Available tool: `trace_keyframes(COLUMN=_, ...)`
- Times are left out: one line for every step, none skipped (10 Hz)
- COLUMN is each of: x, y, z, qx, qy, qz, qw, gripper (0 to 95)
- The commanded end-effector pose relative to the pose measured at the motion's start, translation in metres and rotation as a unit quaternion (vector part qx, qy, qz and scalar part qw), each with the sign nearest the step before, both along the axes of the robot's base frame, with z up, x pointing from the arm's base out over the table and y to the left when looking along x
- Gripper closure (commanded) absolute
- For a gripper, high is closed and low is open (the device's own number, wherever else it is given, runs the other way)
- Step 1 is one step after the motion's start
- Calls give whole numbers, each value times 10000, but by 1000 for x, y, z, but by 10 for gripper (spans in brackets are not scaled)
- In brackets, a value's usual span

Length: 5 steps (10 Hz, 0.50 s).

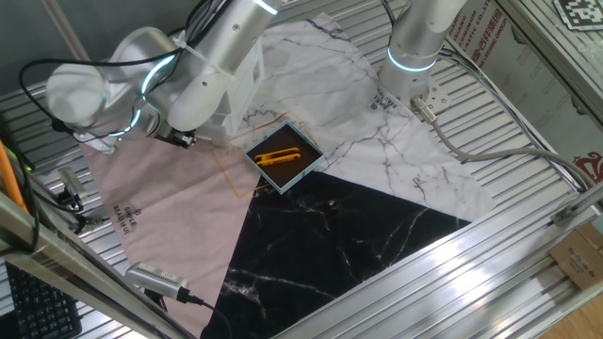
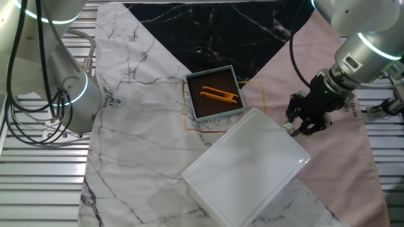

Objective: Grasp the handle and open the drawer

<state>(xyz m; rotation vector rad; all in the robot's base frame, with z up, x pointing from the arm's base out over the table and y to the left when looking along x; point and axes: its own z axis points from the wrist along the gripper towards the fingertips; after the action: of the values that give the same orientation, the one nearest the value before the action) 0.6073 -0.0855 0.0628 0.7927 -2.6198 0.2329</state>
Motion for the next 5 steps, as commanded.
trace_keyframes(x=0, y=0, z=0, qx=2, qy=13, qz=11, qw=10000, gripper=950)
trace_keyframes(x=0, y=1, z=0, qx=-24, qy=19, qz=20, qw=10000, gripper=950)
trace_keyframes(x=1, y=1, z=-1, qx=-47, qy=26, qz=17, qw=10000, gripper=950)
trace_keyframes(x=2, y=2, z=-1, qx=-49, qy=23, qz=22, qw=10000, gripper=950)
trace_keyframes(x=3, y=3, z=-1, qx=-61, qy=27, qz=30, qw=10000, gripper=950)
